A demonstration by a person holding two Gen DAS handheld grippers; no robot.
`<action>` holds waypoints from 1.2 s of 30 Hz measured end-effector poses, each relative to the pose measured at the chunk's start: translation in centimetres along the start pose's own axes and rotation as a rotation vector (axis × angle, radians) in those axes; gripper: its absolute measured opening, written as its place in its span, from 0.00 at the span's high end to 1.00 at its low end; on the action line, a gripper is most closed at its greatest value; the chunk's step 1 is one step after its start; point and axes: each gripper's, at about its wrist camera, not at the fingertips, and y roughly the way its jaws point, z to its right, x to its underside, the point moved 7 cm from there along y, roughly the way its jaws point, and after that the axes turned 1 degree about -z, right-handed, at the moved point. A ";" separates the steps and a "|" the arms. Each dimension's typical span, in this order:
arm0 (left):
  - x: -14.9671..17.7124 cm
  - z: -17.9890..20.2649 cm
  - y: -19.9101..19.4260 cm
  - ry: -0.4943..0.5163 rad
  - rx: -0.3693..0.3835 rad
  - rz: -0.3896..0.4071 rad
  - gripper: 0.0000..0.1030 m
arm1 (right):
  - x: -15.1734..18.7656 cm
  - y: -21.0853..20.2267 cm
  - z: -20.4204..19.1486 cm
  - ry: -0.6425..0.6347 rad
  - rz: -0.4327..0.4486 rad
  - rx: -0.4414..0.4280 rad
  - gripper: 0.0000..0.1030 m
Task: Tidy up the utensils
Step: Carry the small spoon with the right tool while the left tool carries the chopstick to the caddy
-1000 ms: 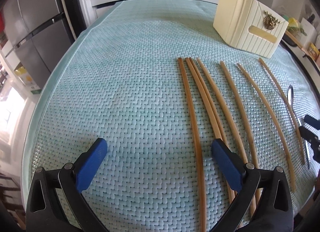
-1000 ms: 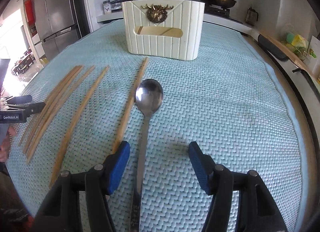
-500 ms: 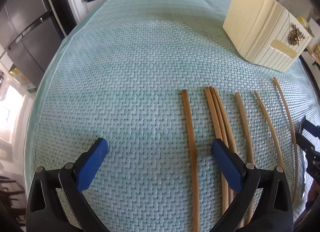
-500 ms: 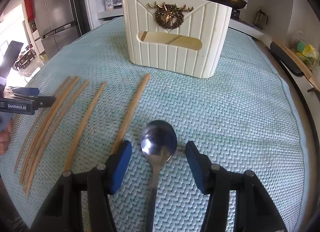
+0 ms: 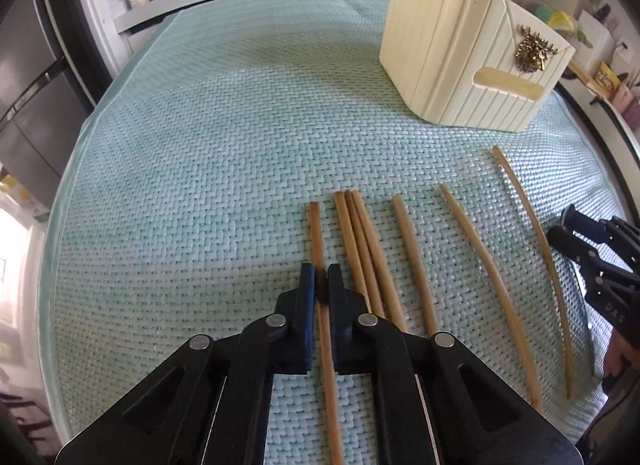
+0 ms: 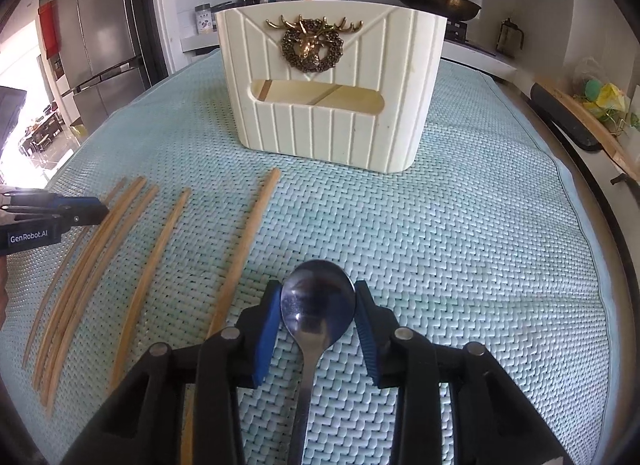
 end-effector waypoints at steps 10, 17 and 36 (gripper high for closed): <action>-0.9 -2.0 -3.5 -0.059 0.070 0.100 0.96 | -1.4 -3.9 1.1 0.045 0.086 -0.058 0.65; -1.5 -2.0 -10.1 -0.059 0.101 0.235 0.97 | -2.7 -9.6 0.9 0.031 0.194 -0.119 0.65; -1.1 -1.2 -19.7 -0.063 0.170 0.441 0.97 | -3.2 -15.4 0.2 0.033 0.303 -0.173 0.65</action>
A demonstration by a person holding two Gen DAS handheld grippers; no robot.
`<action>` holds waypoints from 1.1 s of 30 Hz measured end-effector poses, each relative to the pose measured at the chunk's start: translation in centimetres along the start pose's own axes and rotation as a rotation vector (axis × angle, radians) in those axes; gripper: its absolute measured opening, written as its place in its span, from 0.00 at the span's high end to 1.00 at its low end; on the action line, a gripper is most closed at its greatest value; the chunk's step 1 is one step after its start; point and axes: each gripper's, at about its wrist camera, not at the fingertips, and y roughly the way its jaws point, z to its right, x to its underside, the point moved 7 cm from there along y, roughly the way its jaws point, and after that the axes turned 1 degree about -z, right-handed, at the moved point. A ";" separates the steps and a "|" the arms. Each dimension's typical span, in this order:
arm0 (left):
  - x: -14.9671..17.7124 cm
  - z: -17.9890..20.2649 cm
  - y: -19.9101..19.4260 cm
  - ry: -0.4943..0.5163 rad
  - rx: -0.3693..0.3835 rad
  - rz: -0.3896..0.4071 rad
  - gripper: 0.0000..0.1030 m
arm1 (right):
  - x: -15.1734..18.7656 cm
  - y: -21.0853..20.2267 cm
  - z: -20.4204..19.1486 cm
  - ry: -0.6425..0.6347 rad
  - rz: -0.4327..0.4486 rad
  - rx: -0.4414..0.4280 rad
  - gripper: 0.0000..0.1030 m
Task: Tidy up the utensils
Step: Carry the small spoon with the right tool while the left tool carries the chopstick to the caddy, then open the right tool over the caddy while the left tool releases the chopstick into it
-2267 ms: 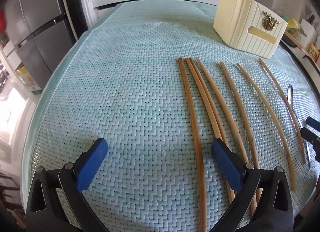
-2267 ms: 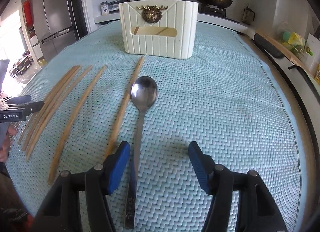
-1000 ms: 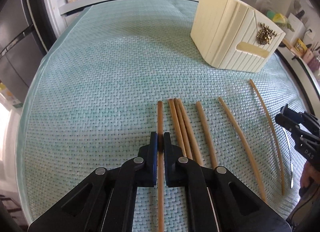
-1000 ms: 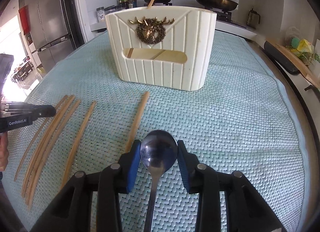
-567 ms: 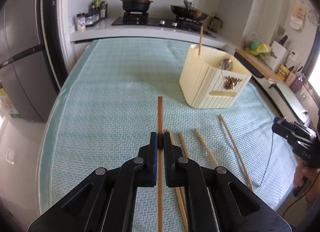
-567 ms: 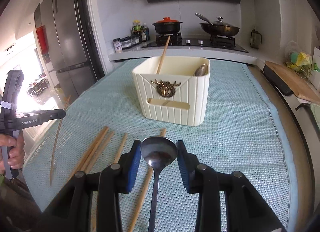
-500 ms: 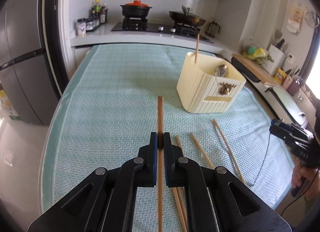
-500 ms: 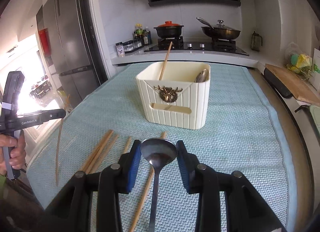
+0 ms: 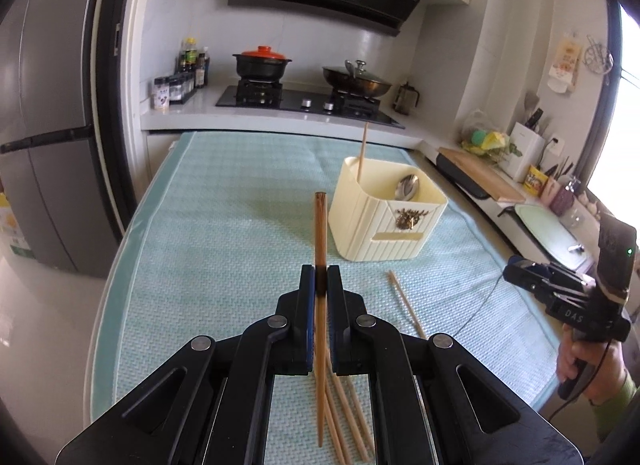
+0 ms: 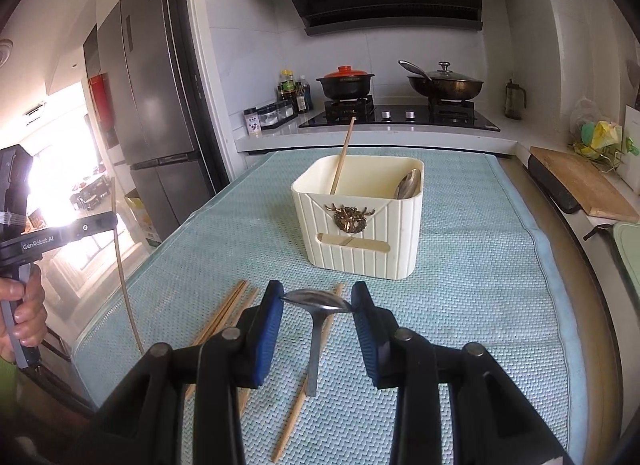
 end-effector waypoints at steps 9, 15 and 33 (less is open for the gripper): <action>-0.3 0.4 -0.3 -0.003 0.016 0.006 0.97 | -0.7 -0.9 0.0 0.006 0.018 0.009 0.65; -1.7 1.0 -0.6 -0.005 0.040 0.024 0.97 | -2.1 -2.3 -0.3 -0.022 0.046 0.018 0.65; -15.9 5.0 2.7 -0.017 0.146 0.133 0.97 | -14.3 -3.3 1.4 -0.124 0.147 0.076 0.65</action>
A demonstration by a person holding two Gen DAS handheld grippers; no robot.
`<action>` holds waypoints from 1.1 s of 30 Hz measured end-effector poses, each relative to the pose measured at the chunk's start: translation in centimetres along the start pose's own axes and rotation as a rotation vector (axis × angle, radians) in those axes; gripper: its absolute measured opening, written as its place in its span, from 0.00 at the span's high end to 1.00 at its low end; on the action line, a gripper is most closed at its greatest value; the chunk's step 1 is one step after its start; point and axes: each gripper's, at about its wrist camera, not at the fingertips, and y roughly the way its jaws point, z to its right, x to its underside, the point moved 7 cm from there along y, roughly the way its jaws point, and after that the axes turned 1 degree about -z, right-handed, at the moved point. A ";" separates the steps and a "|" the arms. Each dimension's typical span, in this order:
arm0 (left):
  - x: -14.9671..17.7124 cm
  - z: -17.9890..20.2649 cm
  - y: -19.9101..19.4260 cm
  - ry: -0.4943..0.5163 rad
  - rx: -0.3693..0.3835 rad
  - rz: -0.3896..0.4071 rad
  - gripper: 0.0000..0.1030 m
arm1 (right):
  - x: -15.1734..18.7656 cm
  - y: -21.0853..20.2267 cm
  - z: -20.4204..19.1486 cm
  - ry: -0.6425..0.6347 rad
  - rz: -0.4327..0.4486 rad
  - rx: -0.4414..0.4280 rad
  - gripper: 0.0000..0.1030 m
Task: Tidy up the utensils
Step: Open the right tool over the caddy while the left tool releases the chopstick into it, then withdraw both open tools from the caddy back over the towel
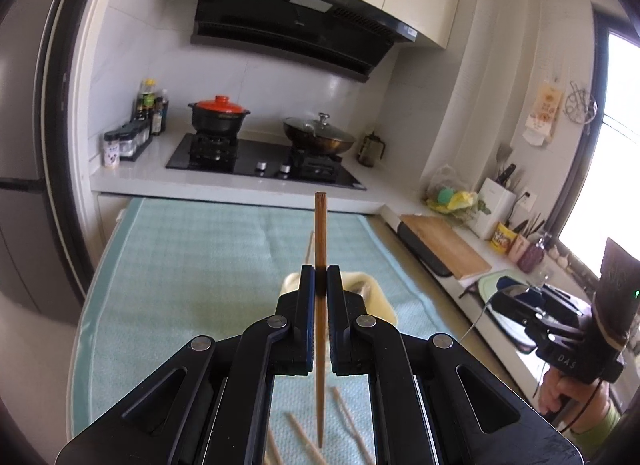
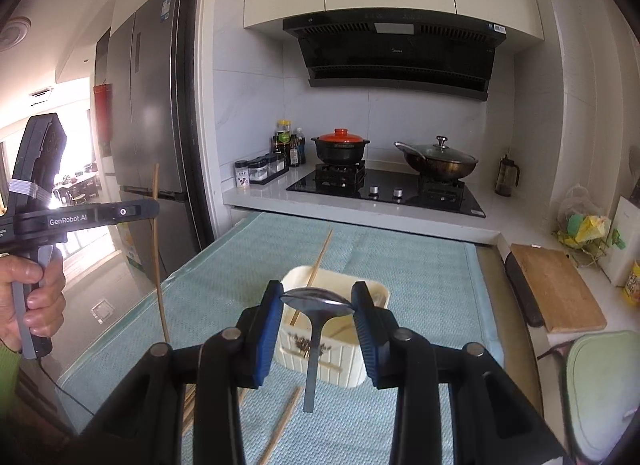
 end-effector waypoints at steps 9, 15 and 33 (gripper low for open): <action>-7.1 2.3 6.6 0.011 -0.021 0.090 0.97 | -6.6 4.0 1.6 -0.022 0.060 0.032 0.65; -5.8 3.0 13.9 0.049 -0.078 0.035 0.97 | -4.8 9.7 3.9 0.025 -0.021 0.024 0.65; -0.3 1.0 17.4 0.047 -0.132 -0.190 0.25 | -0.5 13.6 7.1 0.142 -0.173 0.015 0.46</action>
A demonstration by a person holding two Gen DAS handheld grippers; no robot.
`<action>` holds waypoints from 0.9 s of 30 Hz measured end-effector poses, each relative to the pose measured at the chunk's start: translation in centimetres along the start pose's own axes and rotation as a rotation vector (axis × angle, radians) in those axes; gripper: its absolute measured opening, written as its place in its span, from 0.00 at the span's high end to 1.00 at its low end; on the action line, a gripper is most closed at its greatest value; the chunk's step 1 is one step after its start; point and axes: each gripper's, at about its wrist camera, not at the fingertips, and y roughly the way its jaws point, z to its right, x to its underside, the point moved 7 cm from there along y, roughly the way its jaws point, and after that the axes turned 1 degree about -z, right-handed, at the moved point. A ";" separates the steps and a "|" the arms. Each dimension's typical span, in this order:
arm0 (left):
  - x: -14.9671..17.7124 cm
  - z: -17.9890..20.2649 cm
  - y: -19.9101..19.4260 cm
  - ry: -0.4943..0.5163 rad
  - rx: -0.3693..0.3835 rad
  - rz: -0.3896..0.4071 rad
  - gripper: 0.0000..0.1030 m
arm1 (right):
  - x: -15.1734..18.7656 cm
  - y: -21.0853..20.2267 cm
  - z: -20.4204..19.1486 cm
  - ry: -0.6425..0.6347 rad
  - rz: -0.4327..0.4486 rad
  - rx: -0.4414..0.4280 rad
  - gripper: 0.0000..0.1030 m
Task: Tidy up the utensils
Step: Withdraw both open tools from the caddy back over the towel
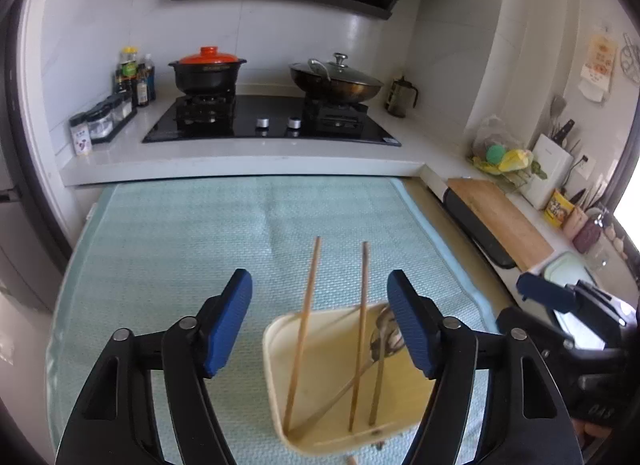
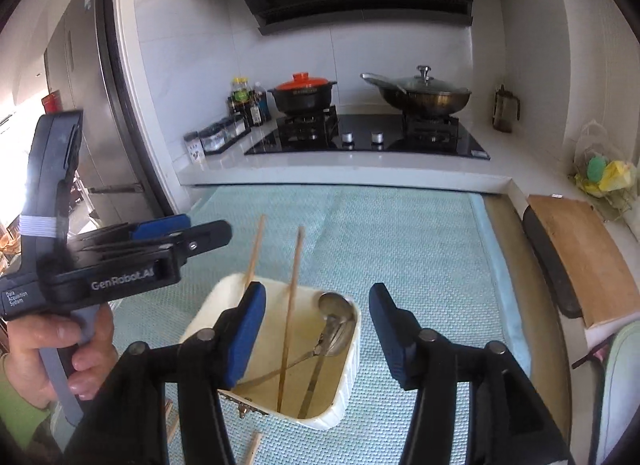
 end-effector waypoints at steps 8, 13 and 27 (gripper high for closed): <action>4.2 -2.9 -13.4 0.103 -0.090 0.005 0.09 | 2.1 -10.0 -2.8 -0.122 0.136 0.028 0.37; 11.3 -4.7 -19.3 0.146 -0.169 -0.011 0.05 | 6.8 -13.1 -4.0 -0.196 0.125 0.081 0.37; 28.6 -6.9 -21.5 -0.102 -0.171 0.000 0.05 | 23.2 -15.3 -6.9 -0.139 0.087 0.124 0.35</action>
